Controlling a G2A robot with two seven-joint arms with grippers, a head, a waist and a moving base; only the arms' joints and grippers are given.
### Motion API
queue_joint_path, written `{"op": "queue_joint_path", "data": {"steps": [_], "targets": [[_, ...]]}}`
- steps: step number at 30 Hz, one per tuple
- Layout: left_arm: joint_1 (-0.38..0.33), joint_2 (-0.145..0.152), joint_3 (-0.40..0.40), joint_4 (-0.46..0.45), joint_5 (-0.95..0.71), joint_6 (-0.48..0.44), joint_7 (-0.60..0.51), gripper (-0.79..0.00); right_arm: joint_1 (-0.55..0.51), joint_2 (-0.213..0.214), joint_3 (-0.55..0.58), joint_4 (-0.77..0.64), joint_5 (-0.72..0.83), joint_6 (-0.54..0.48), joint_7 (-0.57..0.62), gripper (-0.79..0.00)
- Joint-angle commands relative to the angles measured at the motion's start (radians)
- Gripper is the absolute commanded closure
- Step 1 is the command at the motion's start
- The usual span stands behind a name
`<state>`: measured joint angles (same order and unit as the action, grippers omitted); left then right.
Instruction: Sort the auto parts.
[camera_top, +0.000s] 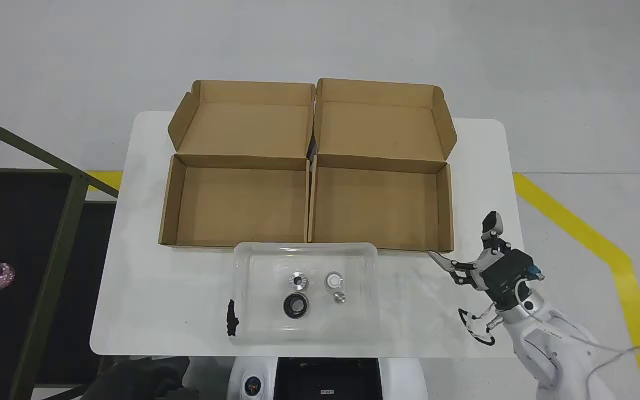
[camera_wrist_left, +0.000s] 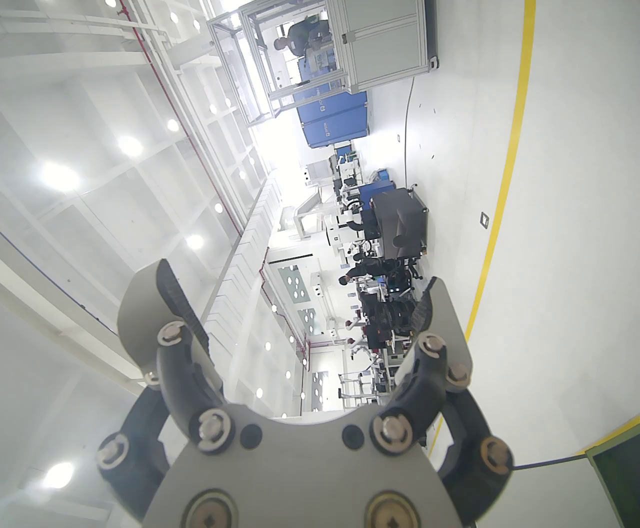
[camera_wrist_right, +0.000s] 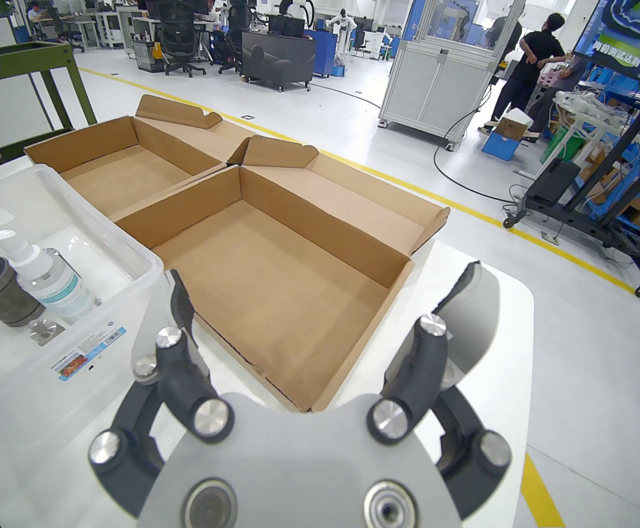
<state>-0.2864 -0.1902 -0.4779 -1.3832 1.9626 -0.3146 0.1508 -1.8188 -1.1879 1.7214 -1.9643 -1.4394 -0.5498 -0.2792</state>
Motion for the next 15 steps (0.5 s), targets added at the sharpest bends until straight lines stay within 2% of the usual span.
{"op": "queue_joint_path", "data": {"steps": [1,11,15], "targets": [[0.0,0.0,0.0,0.0,0.0,0.0,0.0,-0.785,0.0,0.0,0.0,0.0,0.0,0.0,0.0,-0.785],[0.0,0.0,0.0,0.0,0.0,0.0,0.0,-0.785,0.0,0.0,0.0,0.0,0.0,0.0,0.0,-0.784],[0.0,0.0,0.0,0.0,0.0,0.0,0.0,-0.785,0.011,0.002,-0.02,0.001,0.001,-0.023,0.05,-0.785]]}}
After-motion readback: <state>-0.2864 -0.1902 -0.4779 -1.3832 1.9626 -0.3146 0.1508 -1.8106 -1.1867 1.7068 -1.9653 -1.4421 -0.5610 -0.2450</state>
